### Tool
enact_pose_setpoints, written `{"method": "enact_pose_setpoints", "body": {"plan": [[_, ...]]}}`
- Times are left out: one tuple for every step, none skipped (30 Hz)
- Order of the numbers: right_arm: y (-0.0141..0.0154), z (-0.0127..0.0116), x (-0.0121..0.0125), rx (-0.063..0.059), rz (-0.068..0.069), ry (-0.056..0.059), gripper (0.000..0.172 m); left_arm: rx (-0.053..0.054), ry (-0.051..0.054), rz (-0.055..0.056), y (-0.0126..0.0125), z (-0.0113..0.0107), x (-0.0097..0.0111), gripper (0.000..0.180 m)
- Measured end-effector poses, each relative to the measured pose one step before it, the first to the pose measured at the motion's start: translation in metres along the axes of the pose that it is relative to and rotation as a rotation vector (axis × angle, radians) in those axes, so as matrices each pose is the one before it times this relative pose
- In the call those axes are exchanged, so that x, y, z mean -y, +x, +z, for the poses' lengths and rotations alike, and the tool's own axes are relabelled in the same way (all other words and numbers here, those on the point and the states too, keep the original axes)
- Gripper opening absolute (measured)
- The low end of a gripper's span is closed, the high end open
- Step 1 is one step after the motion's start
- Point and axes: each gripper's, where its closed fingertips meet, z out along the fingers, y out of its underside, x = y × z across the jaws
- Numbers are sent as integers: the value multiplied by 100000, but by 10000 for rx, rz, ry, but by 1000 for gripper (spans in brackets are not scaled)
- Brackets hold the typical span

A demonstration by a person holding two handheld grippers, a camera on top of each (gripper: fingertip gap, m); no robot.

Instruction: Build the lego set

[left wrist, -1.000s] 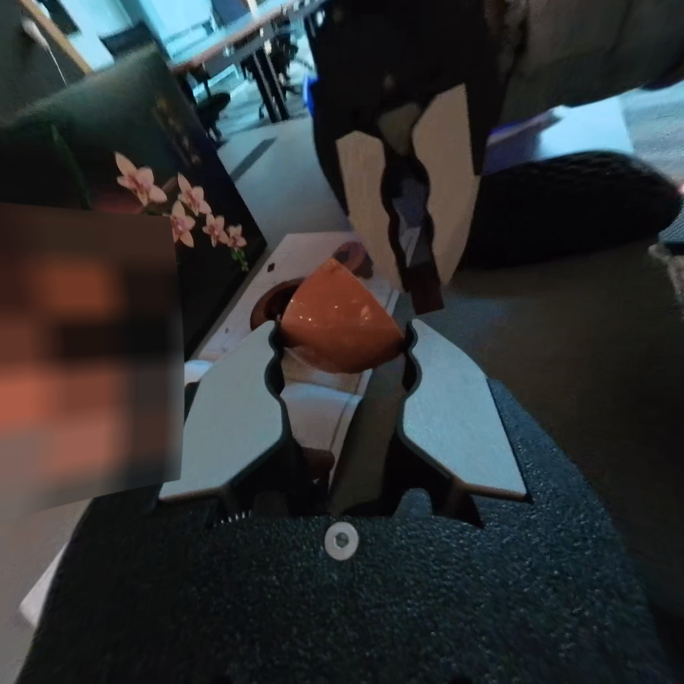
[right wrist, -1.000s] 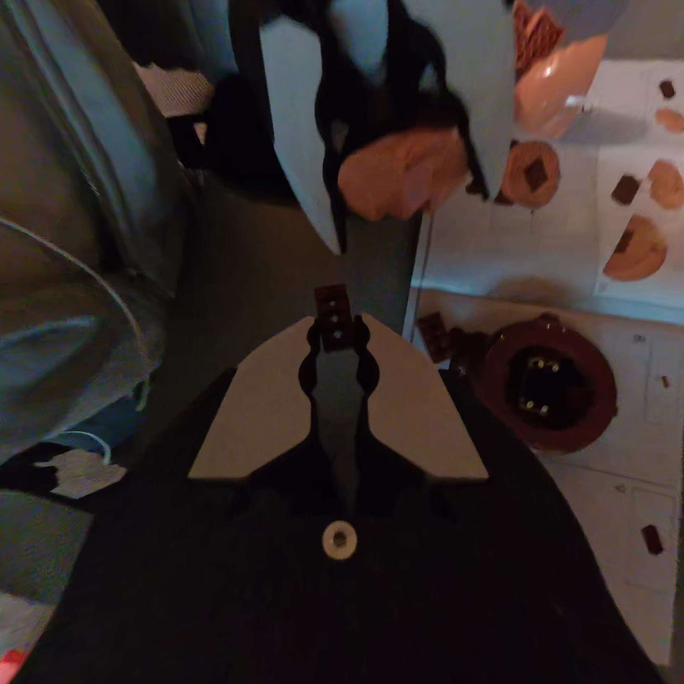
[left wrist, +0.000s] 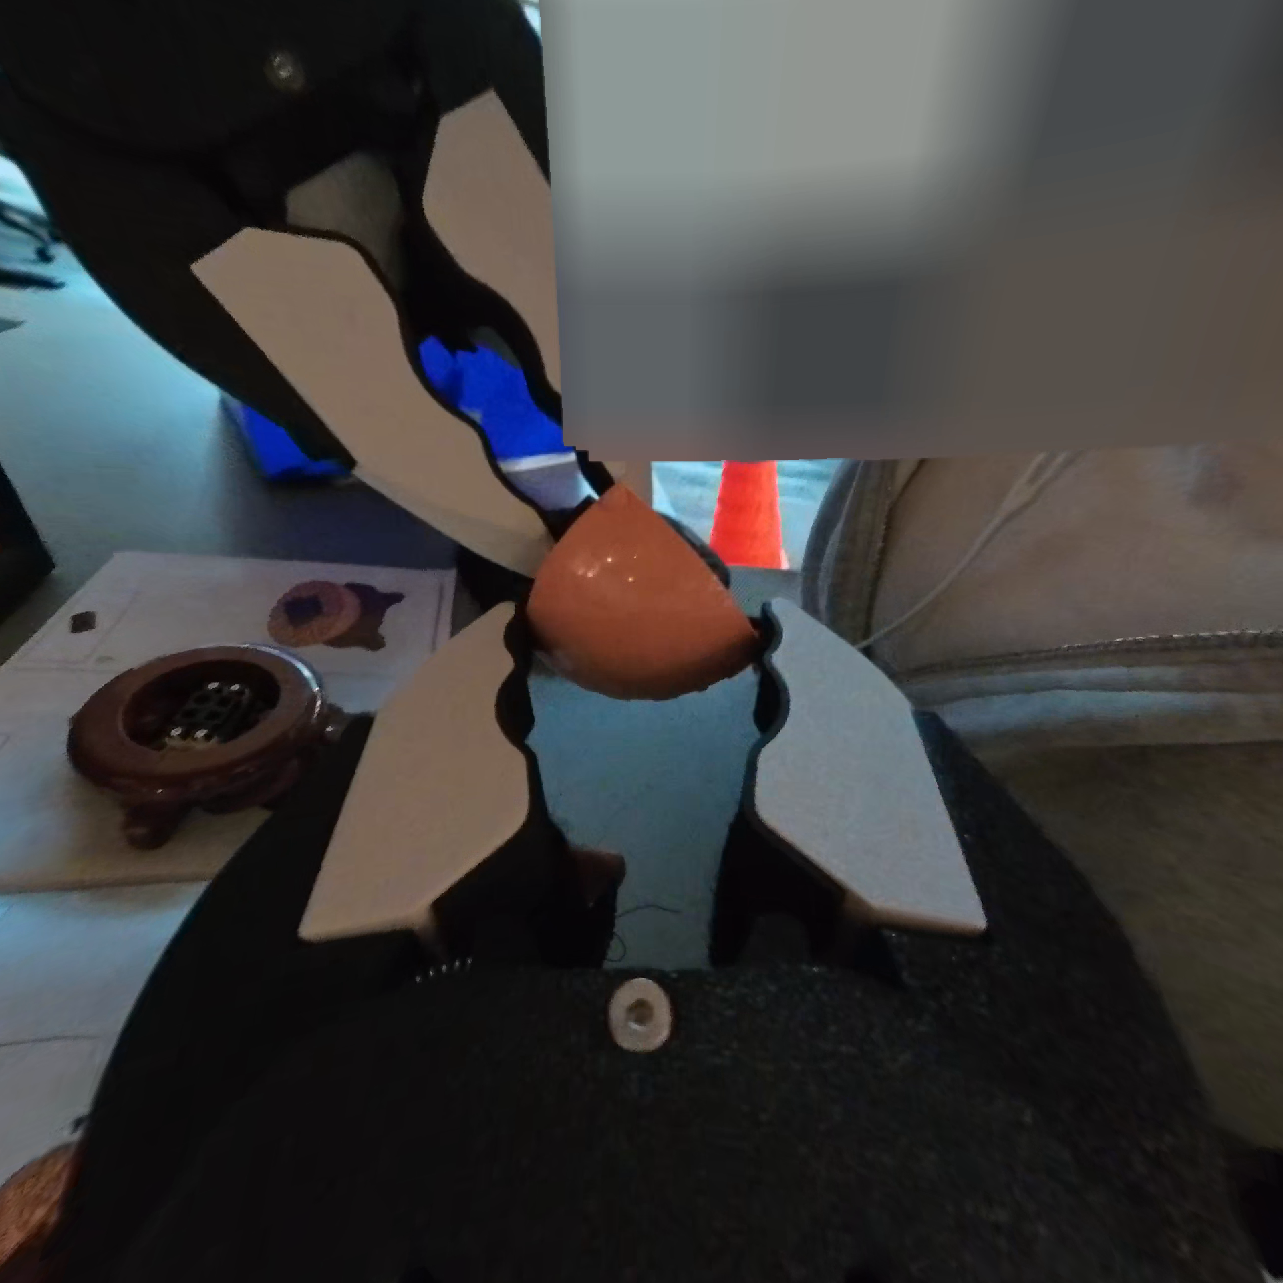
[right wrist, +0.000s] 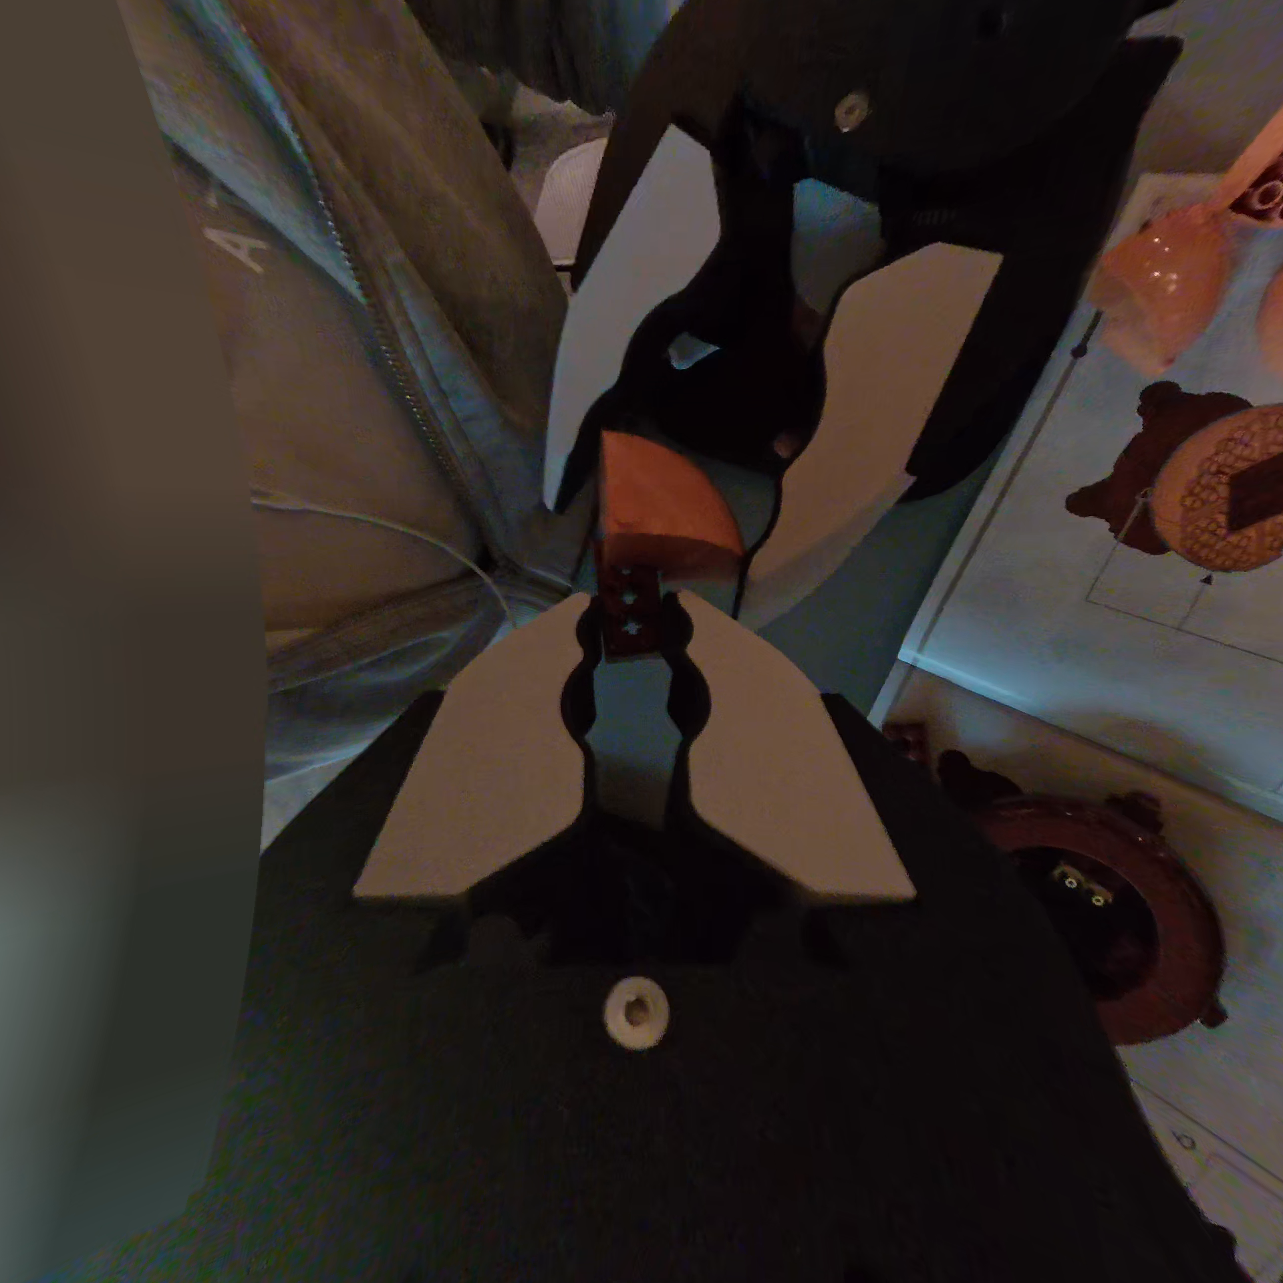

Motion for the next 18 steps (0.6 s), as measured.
{"method": "enact_pose_setpoints", "body": {"plan": [[-58, 74, -56, -49, -176, 2, 15, 160, -253, 93, -180, 84, -220, 63], [-4, 60, 51, -122, -234, 61, 15, 80, -160, 102, -48, 42, -86, 63], [20, 51, -24, -158, -209, 16, 16, 92, -157, 49, -97, 24, -78, 63], [144, 10, -46, -267, -244, -9, 16, 94, -175, 86, -101, -11, -106, 63], [71, -14, 6, -257, -355, 37, 15, 72, -143, 84, -67, -20, -90, 63], [59, -51, 98, -243, -345, 92, 15, 7, -46, 11, -11, -49, 29, 63], [-14, -51, 92, -165, -267, 98, 15, -13, -4, -35, 4, -44, 76, 63], [-94, 0, 121, -73, -205, 116, 15, -2, -10, -8, -14, -31, 58, 63], [-157, 38, 134, 14, -212, 149, 15, 5, -47, 33, -29, -30, -19, 63], [-1, 65, -34, -67, -190, 53, 15, -45, -59, 47, 33, -7, -50, 63], [24, 48, -52, -40, -104, 57, 15, -24, -61, 45, 12, 13, -57, 63], [-56, 37, -14, 37, -38, 92, 15, -21, -58, 74, 27, 30, -46, 63], [-88, 4, 28, 55, -63, 110, 15, -69, -30, 86, 107, 48, 7, 63], [-16, -23, -90, -4, -76, 38, 15, -93, -26, 88, 151, 53, 32, 63], [77, -27, -167, -52, -12, -17, 15, -92, -79, 92, 140, 58, -25, 63], [26, -29, -117, 1, 7, 25, 15, -64, -116, 109, 93, 55, -86, 62], [-3, -15, -2, 20, 17, 93, 15, -49, -87, 141, 103, 48, -50, 62], [-4, -8, -7, 12, 40, 69, 15, 17, -53, 101, -2, 28, -20, 62]]}}
